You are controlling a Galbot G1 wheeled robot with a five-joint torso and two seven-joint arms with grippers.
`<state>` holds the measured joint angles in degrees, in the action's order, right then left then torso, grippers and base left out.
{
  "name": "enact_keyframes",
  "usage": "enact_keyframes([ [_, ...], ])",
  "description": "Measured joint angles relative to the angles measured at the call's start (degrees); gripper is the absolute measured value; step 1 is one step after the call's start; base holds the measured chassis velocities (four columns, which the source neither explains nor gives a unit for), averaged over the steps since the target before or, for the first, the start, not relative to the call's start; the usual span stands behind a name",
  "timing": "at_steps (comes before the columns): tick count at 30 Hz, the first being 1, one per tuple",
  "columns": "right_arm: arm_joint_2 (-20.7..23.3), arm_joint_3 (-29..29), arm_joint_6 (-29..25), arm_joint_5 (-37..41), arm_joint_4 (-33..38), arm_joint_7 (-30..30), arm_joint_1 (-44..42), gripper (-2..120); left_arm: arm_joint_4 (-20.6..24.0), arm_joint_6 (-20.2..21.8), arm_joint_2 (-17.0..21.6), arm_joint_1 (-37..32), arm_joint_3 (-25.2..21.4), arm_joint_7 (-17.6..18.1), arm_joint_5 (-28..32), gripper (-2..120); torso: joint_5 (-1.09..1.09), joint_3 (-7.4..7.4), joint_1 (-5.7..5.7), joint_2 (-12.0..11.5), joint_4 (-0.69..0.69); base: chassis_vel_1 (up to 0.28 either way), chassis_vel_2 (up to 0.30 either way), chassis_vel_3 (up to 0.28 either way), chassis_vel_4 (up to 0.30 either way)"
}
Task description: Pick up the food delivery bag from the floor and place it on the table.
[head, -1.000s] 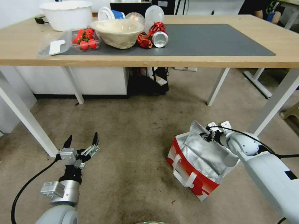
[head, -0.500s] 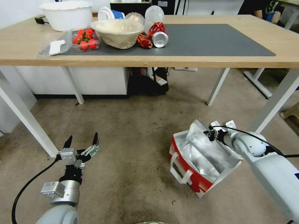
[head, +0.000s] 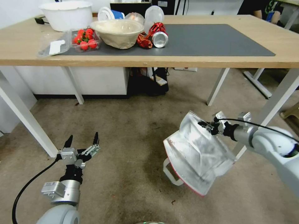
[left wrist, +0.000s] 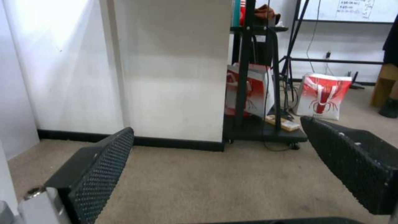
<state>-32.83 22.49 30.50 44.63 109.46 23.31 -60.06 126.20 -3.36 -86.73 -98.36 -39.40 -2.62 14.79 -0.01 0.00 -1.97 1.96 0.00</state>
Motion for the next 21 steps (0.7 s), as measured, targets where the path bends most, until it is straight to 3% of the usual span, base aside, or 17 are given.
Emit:
enact_keyframes([
  [10,8.25,4.22,-7.37,9.97,6.96,5.64,-1.41,0,-0.18,-0.41,0.12,0.13,0.06,-0.04,-0.02,100,0.01,0.0,0.0,0.0,0.0,0.0,0.0,0.0,0.0],
  [21,11.86,7.04,-10.08,12.86,9.84,9.37,-2.5,0,-0.17,-0.46,0.36,0.28,-0.02,-0.06,-0.01,100,0.0,0.0,0.0,0.0,0.0,0.0,0.0,0.0,0.0],
])
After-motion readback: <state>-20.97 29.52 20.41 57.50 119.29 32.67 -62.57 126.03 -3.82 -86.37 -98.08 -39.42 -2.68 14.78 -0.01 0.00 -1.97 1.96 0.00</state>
